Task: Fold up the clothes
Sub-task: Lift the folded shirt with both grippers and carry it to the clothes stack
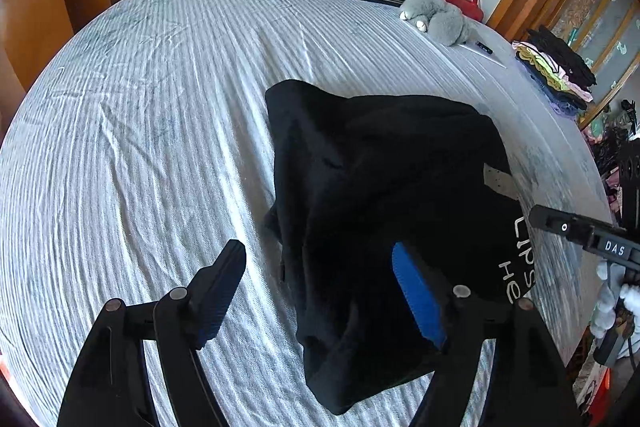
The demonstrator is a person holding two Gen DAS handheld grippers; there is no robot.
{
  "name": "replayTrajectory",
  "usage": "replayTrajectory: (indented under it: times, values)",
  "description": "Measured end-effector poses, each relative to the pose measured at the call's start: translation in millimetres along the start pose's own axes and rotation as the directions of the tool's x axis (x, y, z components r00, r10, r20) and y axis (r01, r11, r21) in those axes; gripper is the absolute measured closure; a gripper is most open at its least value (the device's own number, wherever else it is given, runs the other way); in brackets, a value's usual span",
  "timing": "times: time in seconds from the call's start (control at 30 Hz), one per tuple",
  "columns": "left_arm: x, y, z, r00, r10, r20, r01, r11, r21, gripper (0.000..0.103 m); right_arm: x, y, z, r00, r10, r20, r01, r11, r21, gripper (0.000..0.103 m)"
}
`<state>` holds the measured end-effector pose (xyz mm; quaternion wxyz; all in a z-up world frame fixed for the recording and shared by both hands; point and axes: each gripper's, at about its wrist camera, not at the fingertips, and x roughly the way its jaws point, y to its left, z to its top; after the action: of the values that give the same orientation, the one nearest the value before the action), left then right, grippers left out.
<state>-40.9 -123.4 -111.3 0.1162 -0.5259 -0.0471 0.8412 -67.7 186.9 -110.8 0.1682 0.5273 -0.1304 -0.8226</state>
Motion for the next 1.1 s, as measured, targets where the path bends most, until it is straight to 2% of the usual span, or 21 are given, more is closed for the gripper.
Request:
replayTrajectory:
  times: [0.13, 0.23, 0.33, 0.37, 0.4, 0.6, 0.77, 0.83, 0.87, 0.93, 1.03, 1.1]
  values:
    - [18, 2, 1, 1.000, -0.026, -0.013, 0.025, 0.999, -0.026, 0.028, 13, -1, 16, 1.000, 0.018, 0.002, -0.018, 1.000, -0.012, 0.072]
    - [25, -7, 1, 1.000, -0.008, 0.002, 0.008, 1.000, 0.008, 0.030, 26, 1, 26, 1.000, 0.022, -0.013, -0.022, 0.999, -0.029, 0.071]
    - [26, -12, 4, 1.000, -0.002, -0.014, 0.003, 1.000, 0.016, 0.052, 37, 0, 33, 1.000, 0.021, -0.023, -0.022, 0.999, -0.043, 0.071]
    - [25, -11, 5, 1.000, -0.005, -0.019, 0.005, 1.000, 0.009, 0.065, 40, 1, 35, 0.999, 0.024, -0.022, -0.025, 0.999, -0.048, 0.071]
    - [24, -11, 5, 1.000, -0.009, -0.022, 0.009, 1.000, 0.000, 0.069, 43, 1, 37, 0.999, 0.027, -0.022, -0.028, 0.998, -0.053, 0.071]
    - [22, -9, 6, 0.999, -0.031, -0.039, 0.031, 1.000, 0.006, 0.071, 45, 6, 40, 1.000, 0.019, -0.008, -0.020, 0.992, -0.123, 0.070]
    - [23, 3, 5, 0.996, -0.081, -0.042, 0.079, 0.996, -0.032, 0.069, 42, 1, 48, 0.998, 0.056, 0.006, -0.054, 0.989, -0.140, 0.068]
    - [23, 1, 4, 0.996, -0.081, -0.043, 0.080, 0.997, -0.013, 0.068, 40, 0, 50, 0.998, 0.065, 0.014, -0.062, 0.987, -0.150, 0.062]
    - [23, 0, 4, 0.996, -0.081, -0.043, 0.080, 0.997, -0.003, 0.064, 41, -1, 51, 0.997, 0.079, 0.014, -0.076, 0.985, -0.153, 0.058]
    - [23, -6, 4, 0.996, -0.076, -0.038, 0.077, 0.997, 0.019, 0.056, 50, 1, 53, 0.994, 0.106, -0.014, -0.107, 0.981, -0.165, 0.056]
    - [23, -15, 2, 0.999, -0.021, -0.028, 0.023, 0.998, 0.060, 0.056, 57, 9, 55, 0.993, 0.120, -0.012, -0.120, 0.974, -0.193, 0.056]
    - [21, -13, -1, 1.000, -0.016, -0.024, 0.016, 0.999, 0.040, 0.072, 56, 17, 51, 0.993, 0.114, -0.022, -0.116, 0.970, -0.215, 0.062]
